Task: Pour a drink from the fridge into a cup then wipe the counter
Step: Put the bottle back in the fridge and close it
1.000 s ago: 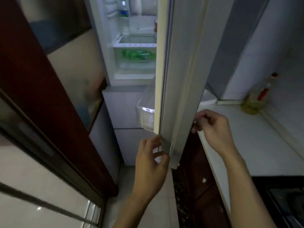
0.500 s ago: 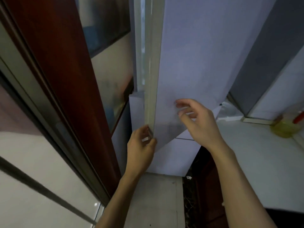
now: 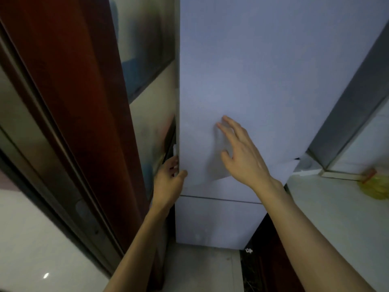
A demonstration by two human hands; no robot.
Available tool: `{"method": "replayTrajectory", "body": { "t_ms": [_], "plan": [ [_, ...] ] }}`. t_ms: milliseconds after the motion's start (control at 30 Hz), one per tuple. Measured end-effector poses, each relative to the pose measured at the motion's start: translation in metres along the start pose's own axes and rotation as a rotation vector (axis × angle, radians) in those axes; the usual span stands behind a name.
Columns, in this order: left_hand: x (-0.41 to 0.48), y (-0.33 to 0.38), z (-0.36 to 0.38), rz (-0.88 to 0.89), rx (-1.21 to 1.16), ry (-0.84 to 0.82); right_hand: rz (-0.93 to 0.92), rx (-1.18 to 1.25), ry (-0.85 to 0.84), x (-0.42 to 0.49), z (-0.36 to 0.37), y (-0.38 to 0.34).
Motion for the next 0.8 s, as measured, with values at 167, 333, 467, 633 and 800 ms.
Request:
{"method": "replayTrajectory", "body": {
  "t_ms": [167, 333, 467, 633, 800],
  "plan": [
    [0.041, 0.002, 0.016, -0.032, 0.010, 0.025, -0.093, -0.068, -0.034, 0.034, 0.028, 0.030],
    [0.079, 0.008, 0.042, -0.010, 0.042, 0.094, -0.184, -0.071, -0.010, 0.069, 0.053, 0.052],
    [0.109, 0.007, 0.063, -0.051, 0.145, 0.154, -0.255, -0.053, 0.004, 0.086, 0.067, 0.073],
    [0.127, 0.011, 0.089, -0.067, 0.141, 0.170, -0.275, -0.056, 0.015, 0.106, 0.076, 0.098],
    [0.128, 0.018, 0.111, -0.037, 0.130, 0.159, -0.253, -0.087, -0.006, 0.118, 0.082, 0.123]
  ]
}}
Point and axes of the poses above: each hand's wrist, its own x-axis towards the middle knuckle, its own z-axis out of the palm, y = z × x, the point moved 2 cm from there along x, towards the middle knuckle, and after that the axes turned 15 degrees about y, right-handed, at the moved point
